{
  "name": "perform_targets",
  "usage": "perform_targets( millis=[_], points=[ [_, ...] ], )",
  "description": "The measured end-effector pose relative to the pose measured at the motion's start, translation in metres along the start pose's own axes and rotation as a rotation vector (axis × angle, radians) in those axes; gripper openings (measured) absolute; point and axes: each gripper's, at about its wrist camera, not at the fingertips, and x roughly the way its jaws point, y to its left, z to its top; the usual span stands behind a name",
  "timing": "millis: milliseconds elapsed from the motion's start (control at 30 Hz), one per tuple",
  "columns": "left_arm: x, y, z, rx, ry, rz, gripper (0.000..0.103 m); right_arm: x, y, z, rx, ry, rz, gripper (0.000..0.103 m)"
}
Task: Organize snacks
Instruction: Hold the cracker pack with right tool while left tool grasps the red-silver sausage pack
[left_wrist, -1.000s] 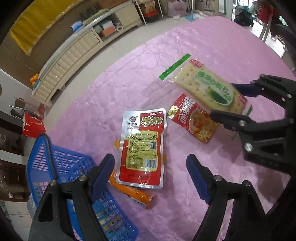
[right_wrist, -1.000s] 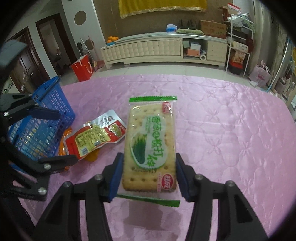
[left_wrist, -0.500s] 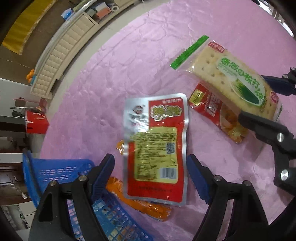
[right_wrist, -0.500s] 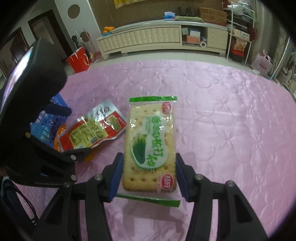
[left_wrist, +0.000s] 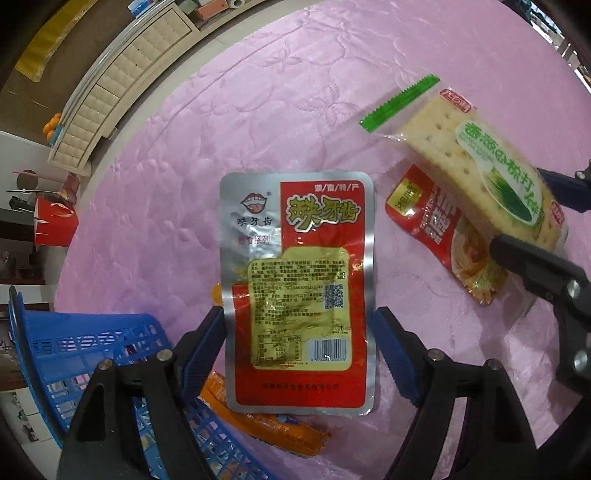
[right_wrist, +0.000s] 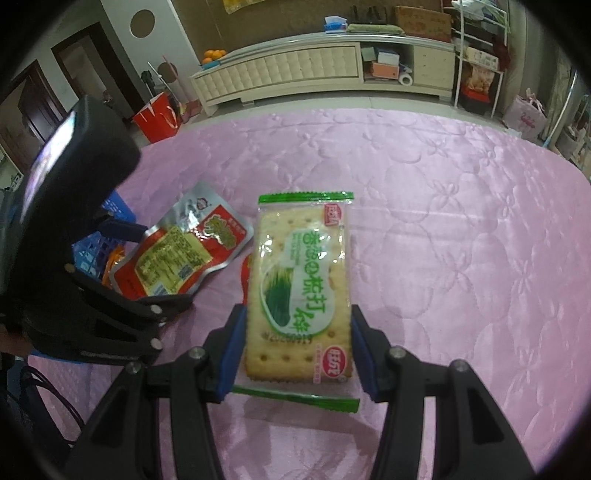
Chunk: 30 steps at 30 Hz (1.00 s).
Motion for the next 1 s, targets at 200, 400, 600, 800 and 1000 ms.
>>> perform_targets(
  millis=[200, 400, 600, 800, 1000],
  points=[
    [0.002, -0.005, 0.003, 0.016, -0.007, 0.001, 0.08, 0.003, 0.001, 0.0, -0.005, 0.008, -0.001, 0.058],
    [0.005, -0.001, 0.005, 0.01, 0.001, 0.01, 0.089, 0.005, 0.002, 0.0, -0.008, 0.013, 0.001, 0.058],
    [-0.001, -0.02, 0.006, 0.103, -0.024, 0.04, 0.089, 0.006, -0.002, 0.001, -0.001, 0.013, 0.003, 0.058],
    [0.003, -0.011, 0.015, 0.037, -0.005, 0.028, 0.089, 0.004, -0.007, -0.001, 0.0, 0.012, 0.006, 0.058],
    [0.011, 0.013, 0.02, -0.031, 0.02, -0.012, 0.089, 0.005, -0.009, -0.001, 0.002, 0.014, 0.008, 0.058]
  ],
)
